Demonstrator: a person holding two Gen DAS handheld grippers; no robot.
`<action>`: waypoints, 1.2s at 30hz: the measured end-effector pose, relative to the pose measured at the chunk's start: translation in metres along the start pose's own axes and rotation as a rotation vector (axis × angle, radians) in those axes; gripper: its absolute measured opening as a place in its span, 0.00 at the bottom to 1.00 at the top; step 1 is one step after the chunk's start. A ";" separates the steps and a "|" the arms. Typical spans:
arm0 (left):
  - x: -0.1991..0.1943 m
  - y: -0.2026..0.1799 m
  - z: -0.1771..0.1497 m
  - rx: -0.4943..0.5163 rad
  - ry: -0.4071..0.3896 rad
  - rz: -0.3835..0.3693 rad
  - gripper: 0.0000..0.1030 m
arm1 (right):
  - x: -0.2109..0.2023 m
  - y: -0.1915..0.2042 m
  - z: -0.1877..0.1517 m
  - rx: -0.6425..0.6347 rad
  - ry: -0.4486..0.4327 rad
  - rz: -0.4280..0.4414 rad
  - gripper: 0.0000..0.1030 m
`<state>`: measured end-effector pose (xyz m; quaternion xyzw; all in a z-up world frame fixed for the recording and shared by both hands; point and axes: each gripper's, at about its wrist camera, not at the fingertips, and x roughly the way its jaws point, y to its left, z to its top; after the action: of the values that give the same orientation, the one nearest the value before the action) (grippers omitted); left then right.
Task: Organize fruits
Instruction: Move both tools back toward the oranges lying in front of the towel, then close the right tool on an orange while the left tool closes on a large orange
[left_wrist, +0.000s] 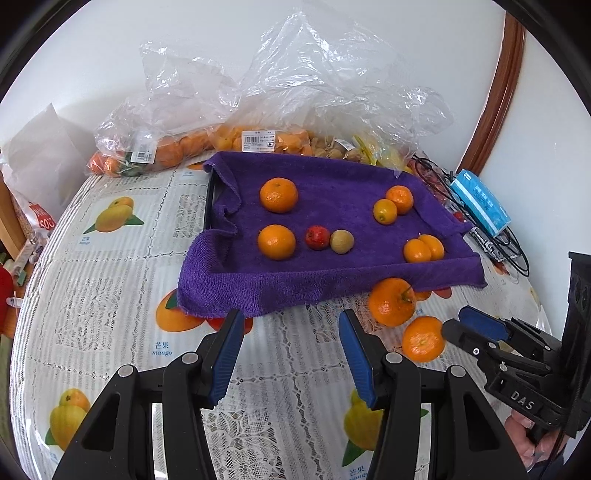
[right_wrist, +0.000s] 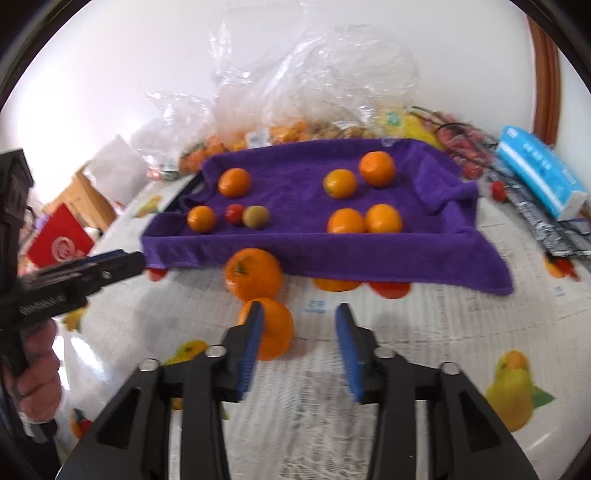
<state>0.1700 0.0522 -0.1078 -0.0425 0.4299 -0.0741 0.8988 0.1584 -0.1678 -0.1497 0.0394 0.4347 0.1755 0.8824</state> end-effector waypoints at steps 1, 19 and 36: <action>0.000 0.000 0.000 0.002 0.001 0.004 0.49 | 0.002 0.001 0.000 0.001 0.003 0.022 0.45; 0.007 0.009 -0.005 -0.010 0.028 0.041 0.49 | 0.029 0.028 -0.008 -0.049 0.047 0.077 0.33; 0.046 -0.079 -0.005 0.106 0.060 -0.082 0.59 | -0.036 -0.069 -0.027 0.052 -0.033 -0.171 0.32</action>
<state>0.1869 -0.0333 -0.1347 -0.0102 0.4500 -0.1350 0.8827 0.1356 -0.2470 -0.1543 0.0279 0.4261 0.0875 0.9000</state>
